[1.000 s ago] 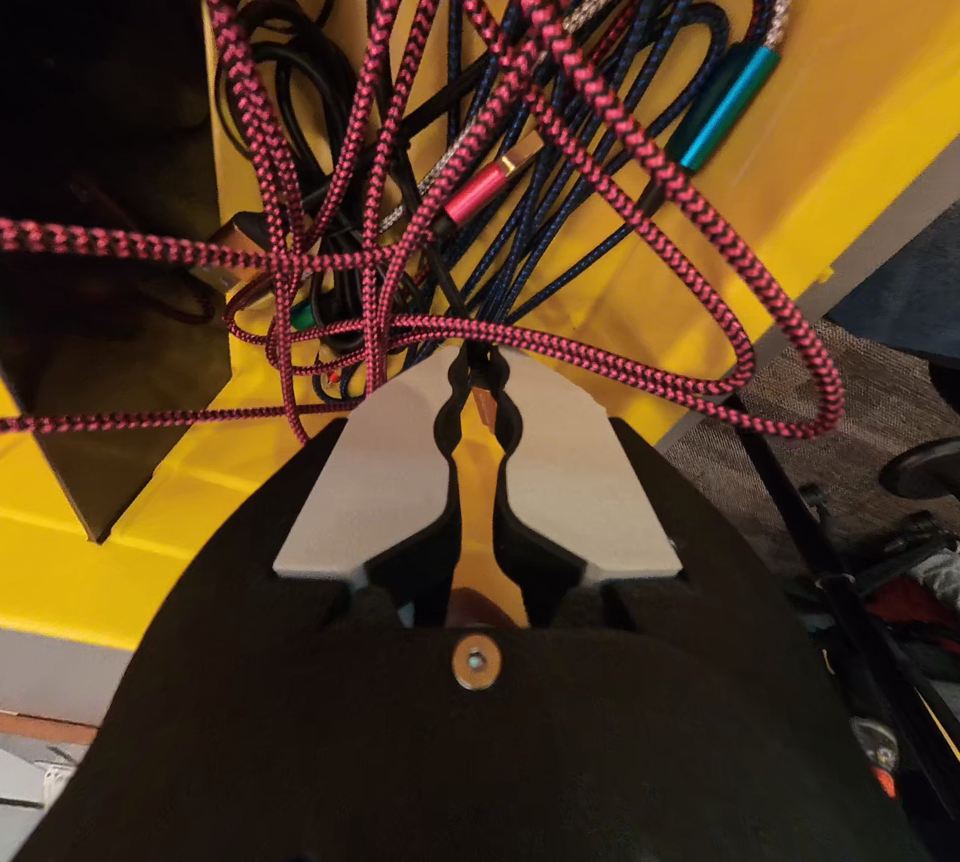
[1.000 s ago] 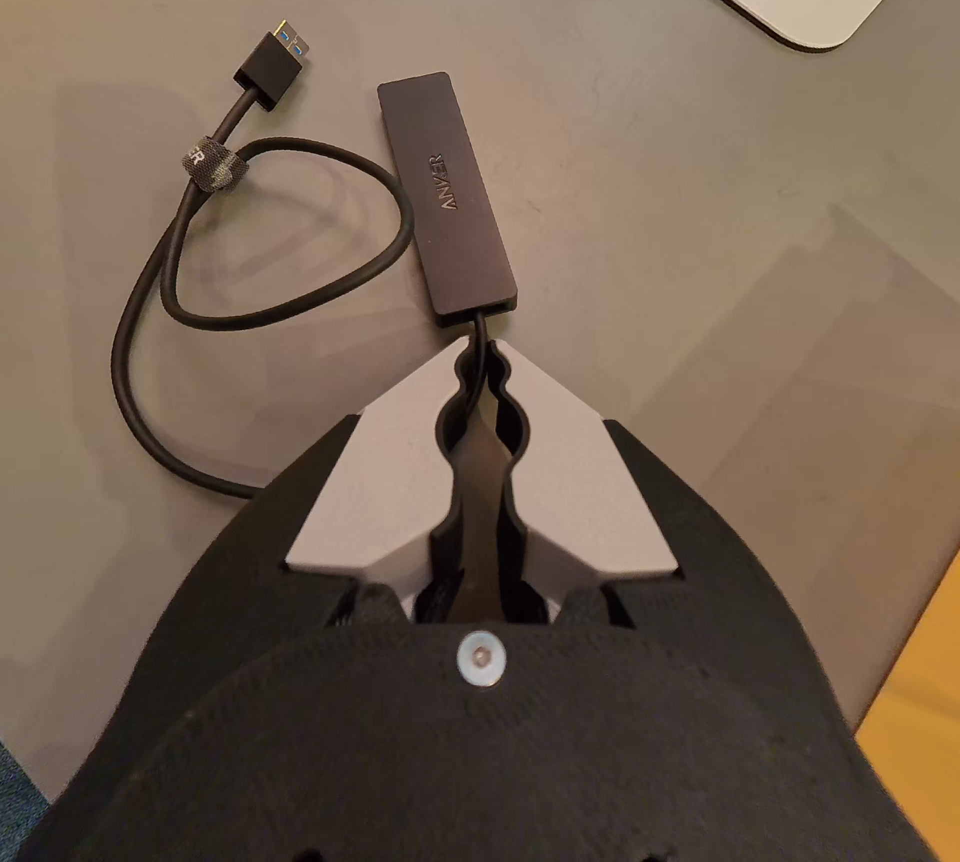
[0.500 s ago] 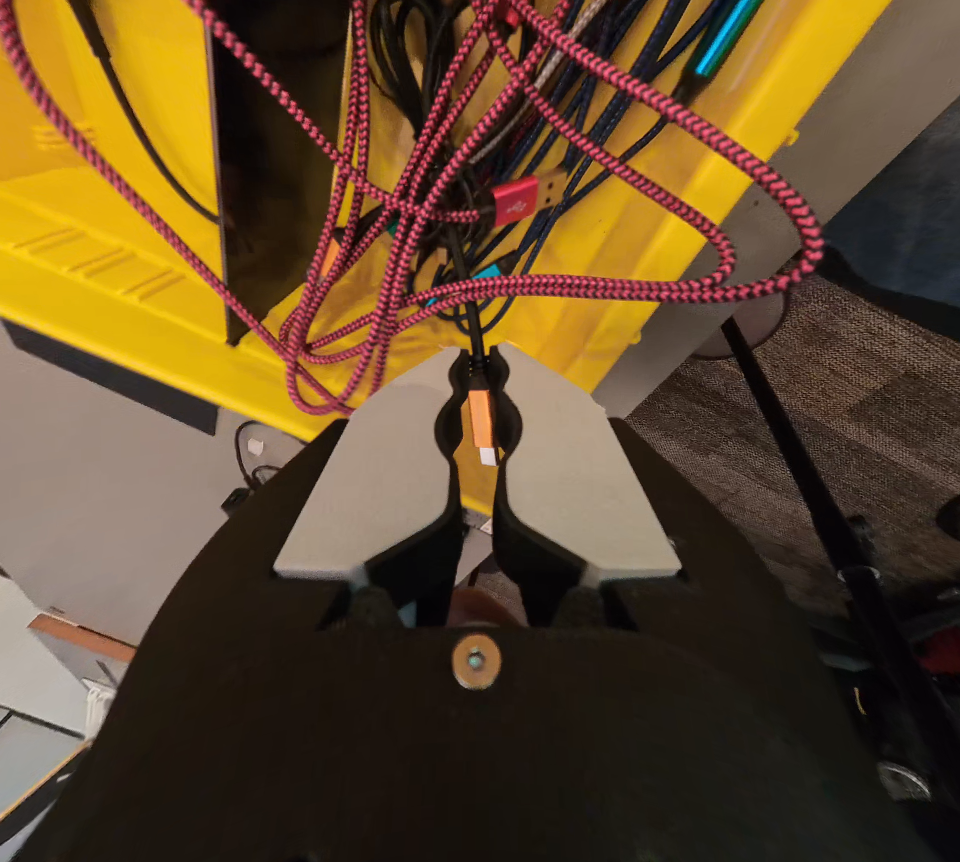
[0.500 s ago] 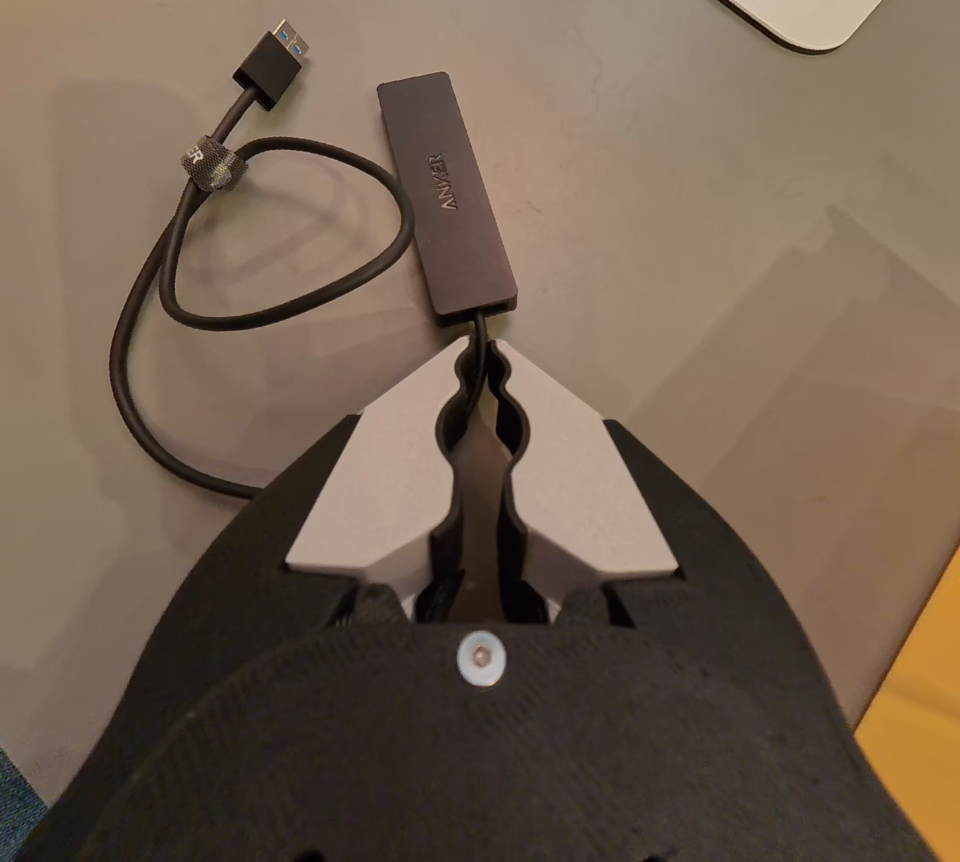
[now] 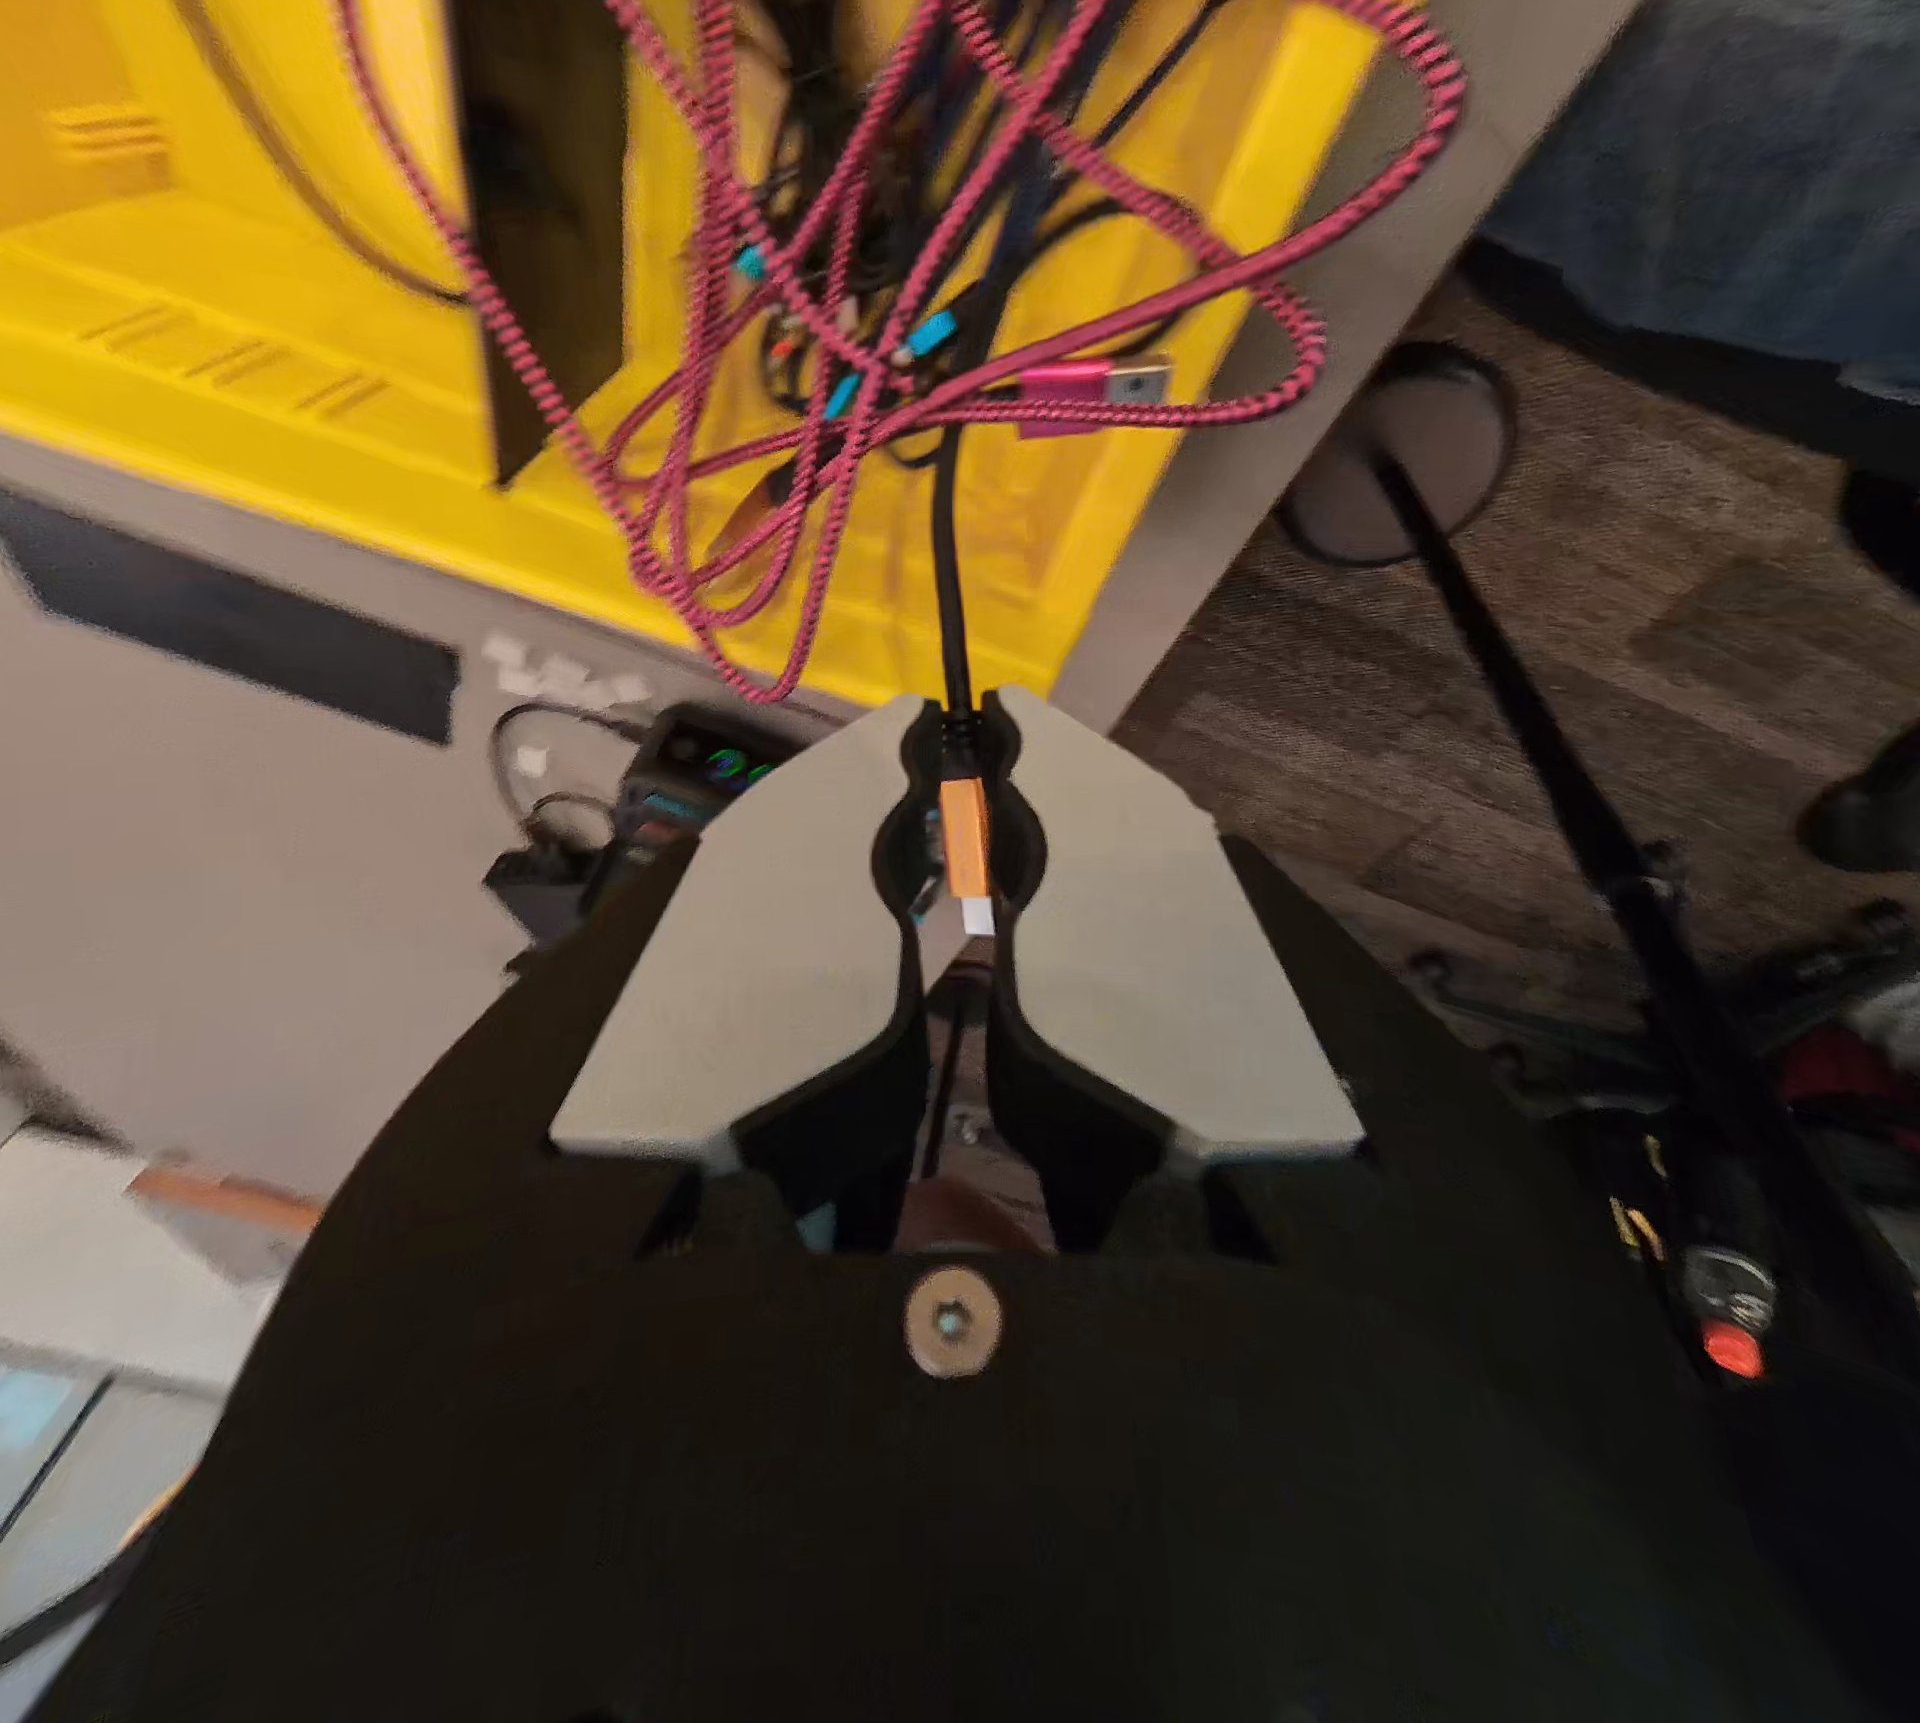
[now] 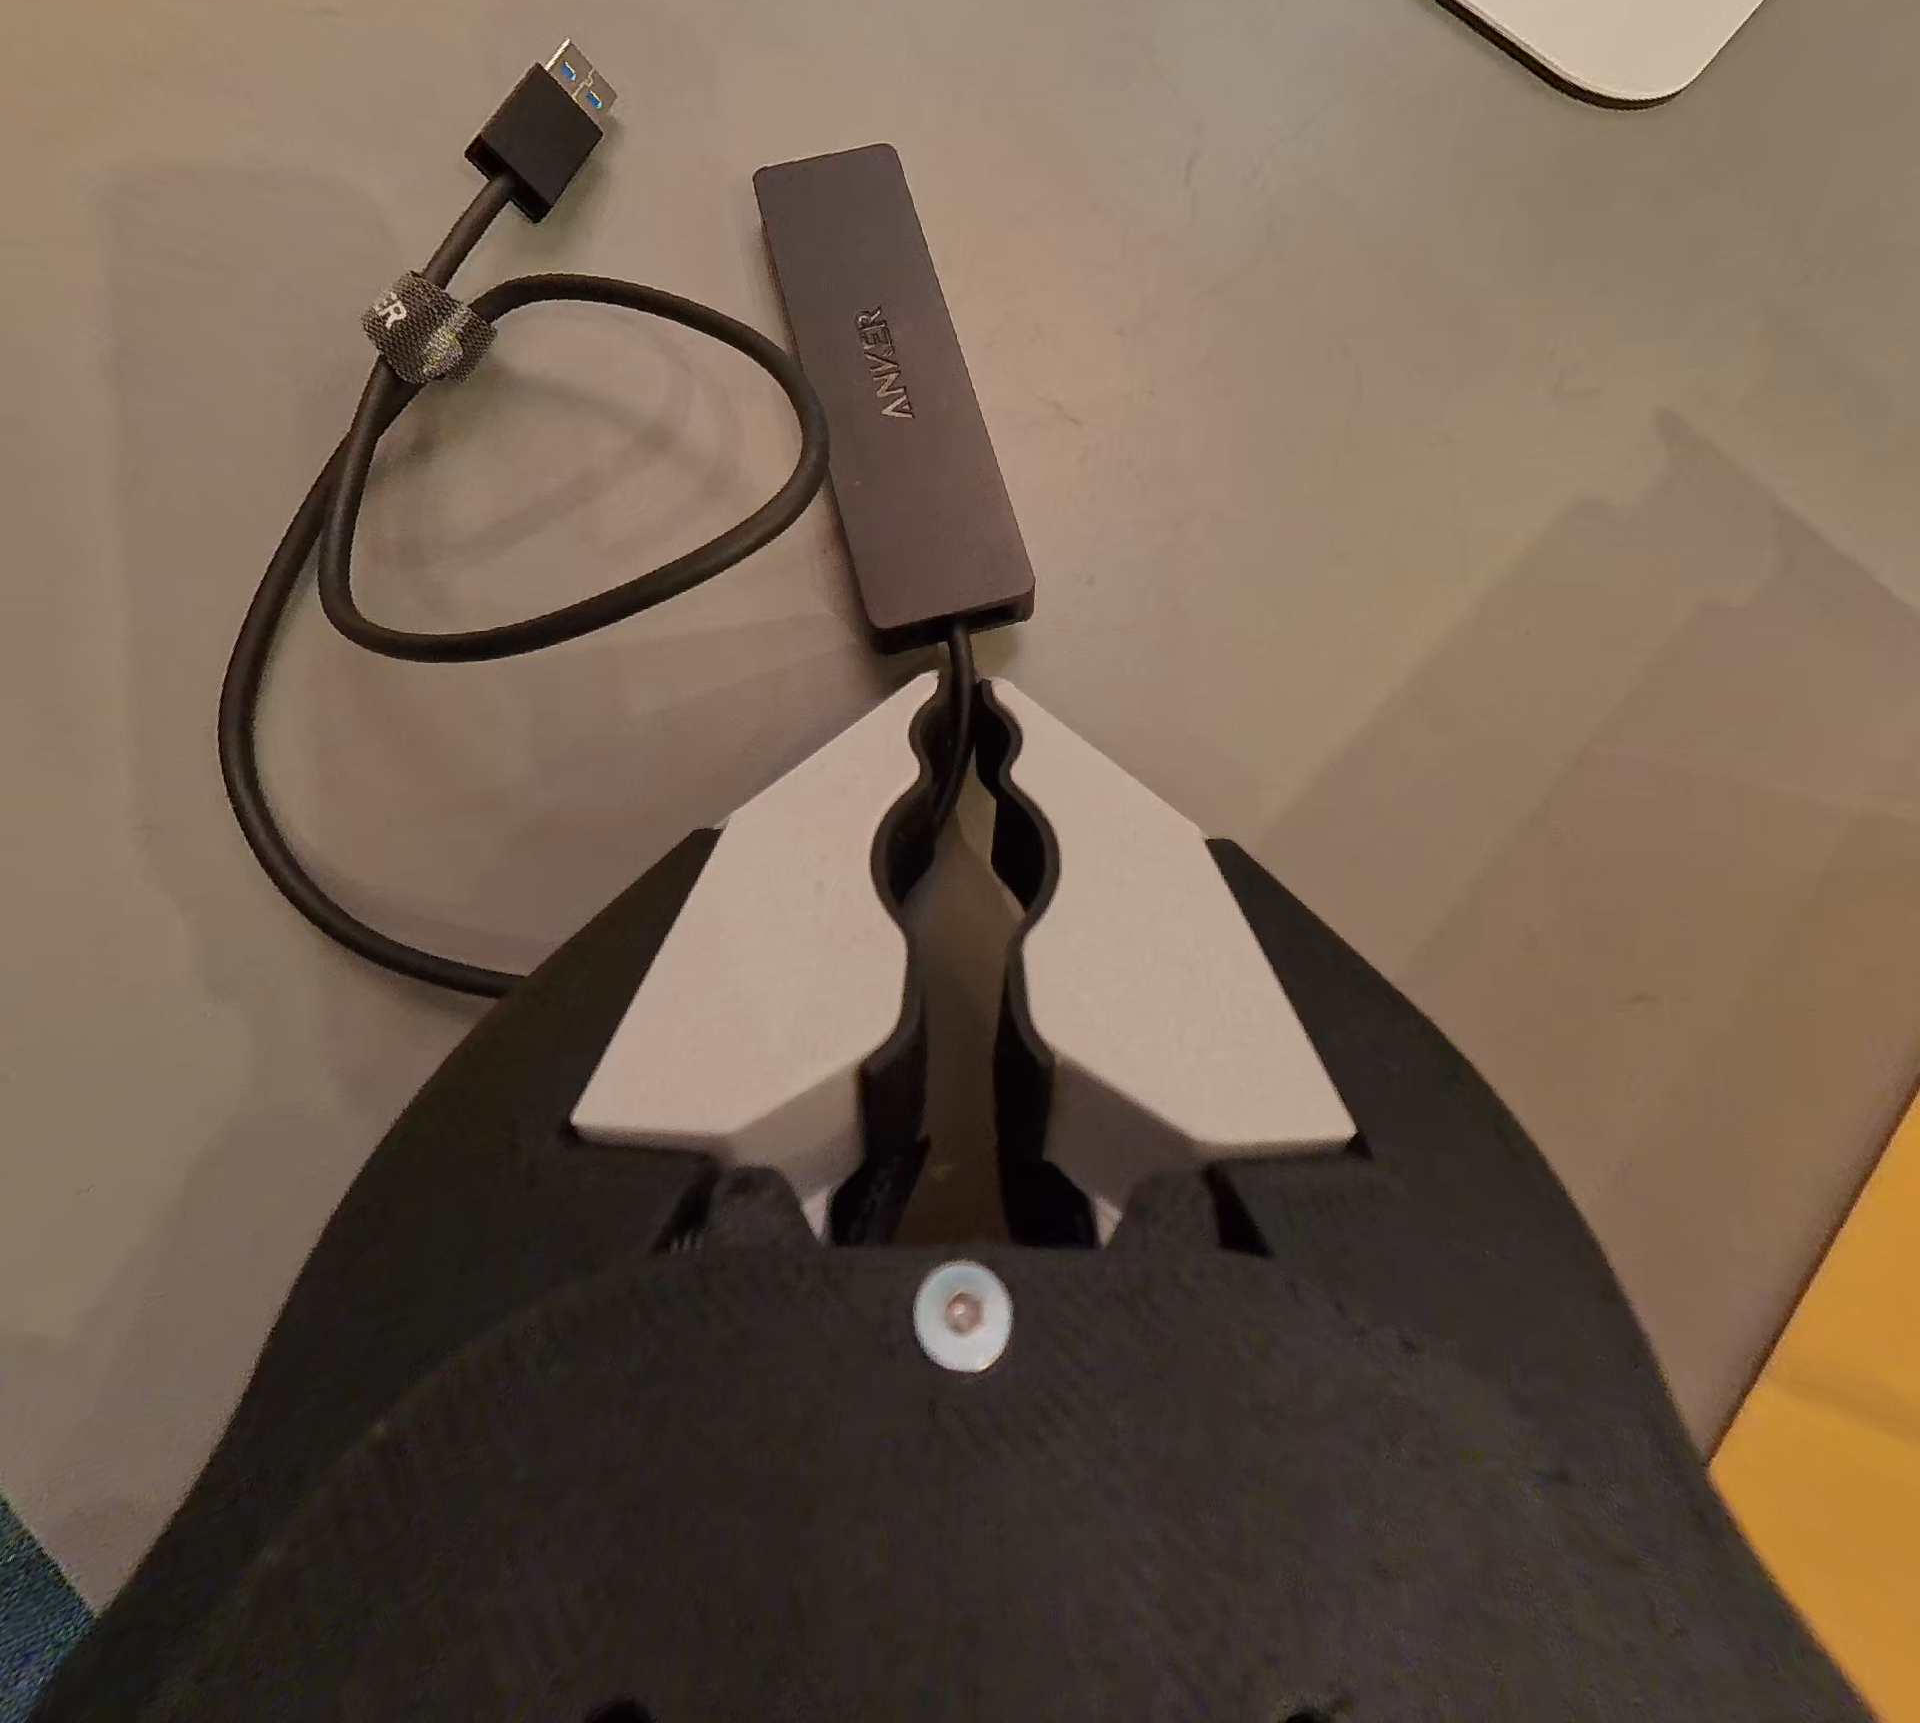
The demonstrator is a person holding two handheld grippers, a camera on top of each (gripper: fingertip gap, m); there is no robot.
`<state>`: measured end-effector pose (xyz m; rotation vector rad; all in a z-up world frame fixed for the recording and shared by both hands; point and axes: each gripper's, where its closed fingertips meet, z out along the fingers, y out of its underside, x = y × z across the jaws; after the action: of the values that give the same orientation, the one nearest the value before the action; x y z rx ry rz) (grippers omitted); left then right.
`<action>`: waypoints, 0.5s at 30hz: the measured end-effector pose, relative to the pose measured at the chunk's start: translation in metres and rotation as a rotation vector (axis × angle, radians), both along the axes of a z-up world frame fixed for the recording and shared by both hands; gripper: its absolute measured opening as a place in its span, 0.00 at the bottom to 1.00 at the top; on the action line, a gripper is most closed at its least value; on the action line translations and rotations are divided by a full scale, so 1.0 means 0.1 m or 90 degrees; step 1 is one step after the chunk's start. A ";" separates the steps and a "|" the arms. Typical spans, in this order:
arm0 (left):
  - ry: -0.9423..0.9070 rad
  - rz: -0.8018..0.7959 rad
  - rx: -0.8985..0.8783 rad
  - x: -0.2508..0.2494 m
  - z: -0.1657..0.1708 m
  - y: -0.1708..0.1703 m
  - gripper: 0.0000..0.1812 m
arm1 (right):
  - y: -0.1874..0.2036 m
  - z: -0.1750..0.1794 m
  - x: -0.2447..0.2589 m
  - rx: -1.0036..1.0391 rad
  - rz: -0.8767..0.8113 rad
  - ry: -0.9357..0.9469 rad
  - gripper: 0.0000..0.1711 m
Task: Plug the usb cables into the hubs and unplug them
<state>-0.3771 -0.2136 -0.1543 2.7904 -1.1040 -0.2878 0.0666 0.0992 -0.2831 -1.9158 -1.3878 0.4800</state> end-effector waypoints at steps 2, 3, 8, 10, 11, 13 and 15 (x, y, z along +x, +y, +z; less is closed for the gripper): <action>0.031 -0.004 0.031 -0.05 0.09 0.07 0.03 | 0.00 0.00 0.00 0.002 0.000 -0.001 0.00; 0.053 -0.010 0.058 -0.06 0.15 0.13 0.03 | 0.00 0.00 0.00 0.004 -0.001 -0.001 0.00; 0.129 -0.023 0.091 -0.15 0.31 0.18 0.03 | 0.00 0.00 0.00 0.006 0.000 -0.002 0.00; 0.158 -0.026 0.069 -0.20 0.32 0.12 0.03 | 0.00 0.00 0.00 0.006 0.001 -0.002 0.00; 0.165 -0.027 0.048 -0.21 0.30 0.07 0.03 | 0.00 0.00 0.00 0.007 0.001 -0.002 0.00; 0.166 -0.037 -0.010 -0.17 0.26 -0.05 0.03 | 0.00 0.00 0.00 0.009 0.001 -0.003 0.00; 0.163 -0.049 -0.057 -0.14 0.22 -0.14 0.04 | 0.00 0.00 0.00 0.011 0.001 -0.003 0.00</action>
<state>-0.3913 -0.2280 -0.1325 2.5483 -1.1319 -0.5705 0.0671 0.0992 -0.2831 -1.9040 -1.3921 0.4629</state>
